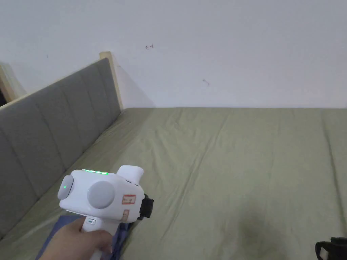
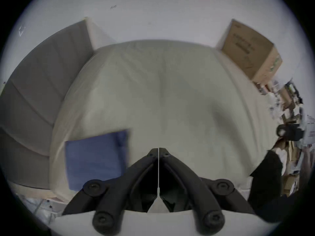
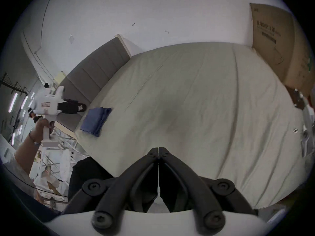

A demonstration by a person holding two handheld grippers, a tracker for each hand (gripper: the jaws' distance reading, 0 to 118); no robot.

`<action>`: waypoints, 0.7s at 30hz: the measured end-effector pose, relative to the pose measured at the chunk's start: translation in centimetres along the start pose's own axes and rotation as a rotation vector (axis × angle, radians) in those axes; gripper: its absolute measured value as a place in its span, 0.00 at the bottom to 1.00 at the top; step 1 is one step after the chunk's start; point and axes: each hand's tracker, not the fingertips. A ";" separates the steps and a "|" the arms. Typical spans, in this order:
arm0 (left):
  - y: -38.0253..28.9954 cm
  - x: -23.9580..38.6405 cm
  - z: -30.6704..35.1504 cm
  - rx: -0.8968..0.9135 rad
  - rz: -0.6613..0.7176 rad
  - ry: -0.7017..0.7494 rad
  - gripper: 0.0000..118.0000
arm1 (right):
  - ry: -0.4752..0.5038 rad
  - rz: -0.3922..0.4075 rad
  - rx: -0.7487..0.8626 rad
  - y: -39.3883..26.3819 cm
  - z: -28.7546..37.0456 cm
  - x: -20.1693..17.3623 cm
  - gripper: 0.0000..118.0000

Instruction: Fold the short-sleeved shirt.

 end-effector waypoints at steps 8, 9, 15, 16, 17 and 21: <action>3.2 10.0 5.4 0.536 0.025 0.140 0.00 | -0.106 0.023 0.423 3.9 5.8 -1.0 0.00; 3.2 10.8 5.9 0.600 0.014 0.169 0.00 | -0.099 0.024 0.494 4.0 6.3 -1.0 0.00; -0.1 15.4 8.5 0.889 -0.012 0.343 0.00 | -0.221 0.094 0.794 3.0 7.8 -2.3 0.00; -0.2 15.4 8.5 0.898 -0.014 0.364 0.00 | -0.248 0.124 0.822 2.7 7.9 -2.6 0.00; -0.5 15.6 8.6 0.908 -0.022 0.371 0.00 | -0.277 0.145 0.837 2.6 7.8 -2.9 0.00; -1.1 16.1 8.2 0.907 -0.040 0.408 0.01 | -0.332 0.187 0.900 2.2 7.1 -3.6 0.00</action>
